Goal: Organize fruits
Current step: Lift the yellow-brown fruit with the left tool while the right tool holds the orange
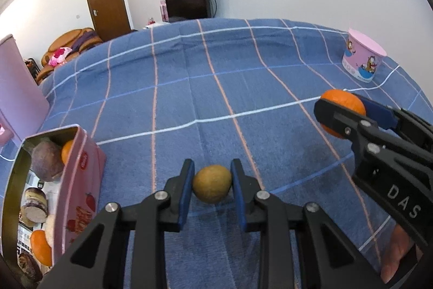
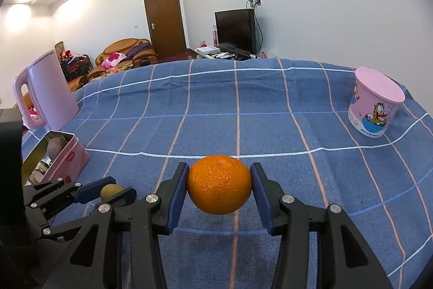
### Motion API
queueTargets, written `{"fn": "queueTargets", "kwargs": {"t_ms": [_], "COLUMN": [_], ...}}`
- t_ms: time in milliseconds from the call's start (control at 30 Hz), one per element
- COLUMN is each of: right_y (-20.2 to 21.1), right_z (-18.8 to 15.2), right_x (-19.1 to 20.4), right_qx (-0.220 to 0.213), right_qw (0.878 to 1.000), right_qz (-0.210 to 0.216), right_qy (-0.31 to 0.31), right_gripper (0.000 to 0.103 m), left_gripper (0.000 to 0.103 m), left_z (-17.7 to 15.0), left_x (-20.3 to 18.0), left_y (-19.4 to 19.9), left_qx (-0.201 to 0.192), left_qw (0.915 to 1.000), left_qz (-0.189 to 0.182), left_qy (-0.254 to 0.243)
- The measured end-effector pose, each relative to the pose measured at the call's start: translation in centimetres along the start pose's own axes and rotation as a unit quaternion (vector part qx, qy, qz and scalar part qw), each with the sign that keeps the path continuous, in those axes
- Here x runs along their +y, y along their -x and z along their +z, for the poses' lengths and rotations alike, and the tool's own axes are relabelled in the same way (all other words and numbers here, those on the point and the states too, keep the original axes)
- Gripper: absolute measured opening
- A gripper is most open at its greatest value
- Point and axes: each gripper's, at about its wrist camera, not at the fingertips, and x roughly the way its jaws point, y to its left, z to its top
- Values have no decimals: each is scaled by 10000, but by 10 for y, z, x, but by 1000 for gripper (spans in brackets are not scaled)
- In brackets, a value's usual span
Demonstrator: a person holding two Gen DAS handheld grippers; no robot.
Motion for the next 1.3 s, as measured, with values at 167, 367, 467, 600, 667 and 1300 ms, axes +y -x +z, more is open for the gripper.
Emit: {"fn": "queueTargets", "kwargs": {"t_ms": [167,367,467,600,667,1300], "right_y": [5,10,13,16,18,32], "right_z": [-1,0,0,0,0,-2], "right_x": [2,4,5,7,8,10], "right_qx": [-102,-228,-306,-398,-435,-824], "right_qw": [9999,9997,9994,9991,9989,9962], "right_qz": [0,6,8,-6,-11,-45], "right_qy": [52,96,135,177,190,277], "right_gripper": [49,49,49,49,49,49], "left_gripper": [29,29,29,29,29,29], "left_z": [0,0,0,-1,-1,-5], "left_x": [3,6,6,7,8,14], "left_y": [6,12,15,18,20,34], "left_qx": [-162,-335,-410,-500,-544,-888], "left_qw": [9998,9991,9987,9982,9978,9946], "left_qz": [104,211,259,296,320,425], "left_qy": [63,122,130,156,175,318]}}
